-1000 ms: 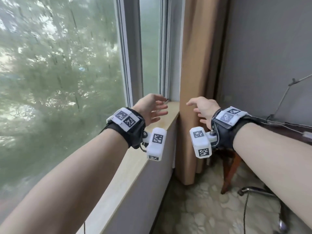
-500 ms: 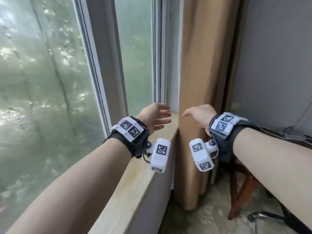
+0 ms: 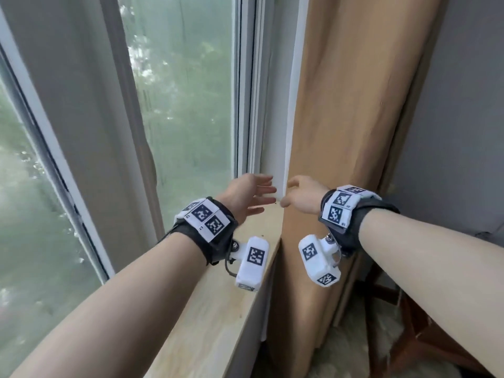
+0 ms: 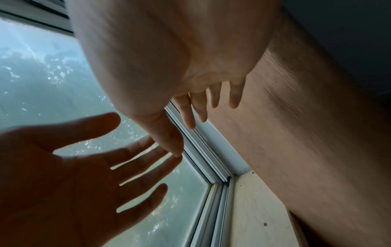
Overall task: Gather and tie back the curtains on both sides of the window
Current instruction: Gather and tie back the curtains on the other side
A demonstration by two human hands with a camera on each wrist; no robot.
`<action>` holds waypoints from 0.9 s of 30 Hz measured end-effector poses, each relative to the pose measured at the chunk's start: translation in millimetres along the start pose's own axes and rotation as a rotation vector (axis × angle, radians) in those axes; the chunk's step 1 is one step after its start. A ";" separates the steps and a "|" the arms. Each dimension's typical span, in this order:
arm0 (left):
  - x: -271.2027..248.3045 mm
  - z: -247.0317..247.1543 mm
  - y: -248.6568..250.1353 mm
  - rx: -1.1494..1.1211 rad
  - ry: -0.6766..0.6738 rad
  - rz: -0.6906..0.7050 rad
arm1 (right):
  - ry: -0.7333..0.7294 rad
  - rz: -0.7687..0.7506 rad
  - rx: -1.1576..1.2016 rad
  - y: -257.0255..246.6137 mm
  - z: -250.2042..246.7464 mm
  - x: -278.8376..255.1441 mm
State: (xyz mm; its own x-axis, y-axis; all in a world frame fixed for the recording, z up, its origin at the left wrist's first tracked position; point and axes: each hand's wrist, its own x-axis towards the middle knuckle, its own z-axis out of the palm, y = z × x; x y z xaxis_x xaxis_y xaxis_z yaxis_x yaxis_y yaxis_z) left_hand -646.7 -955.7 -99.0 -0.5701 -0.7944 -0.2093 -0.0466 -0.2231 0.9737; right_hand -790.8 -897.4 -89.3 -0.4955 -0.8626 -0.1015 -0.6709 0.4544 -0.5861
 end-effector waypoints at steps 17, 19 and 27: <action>142.8 96.9 16.8 0.102 0.083 0.095 | -0.099 -0.015 -0.419 95.7 -88.5 113.5; 156.7 112.1 14.2 0.103 0.091 0.104 | -0.079 0.035 -0.400 110.8 -99.6 117.6; 191.4 146.1 18.3 0.267 0.279 0.195 | -0.004 0.138 -0.319 136.4 -137.2 129.3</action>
State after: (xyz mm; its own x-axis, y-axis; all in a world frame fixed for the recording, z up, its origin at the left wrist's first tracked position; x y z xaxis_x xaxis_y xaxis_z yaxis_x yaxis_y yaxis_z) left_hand -876.6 -1029.2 -108.1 -0.3477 -0.9376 -0.0003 -0.1916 0.0707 0.9789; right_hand -1022.1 -916.5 -72.1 -0.5922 -0.7886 -0.1658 -0.7365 0.6132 -0.2858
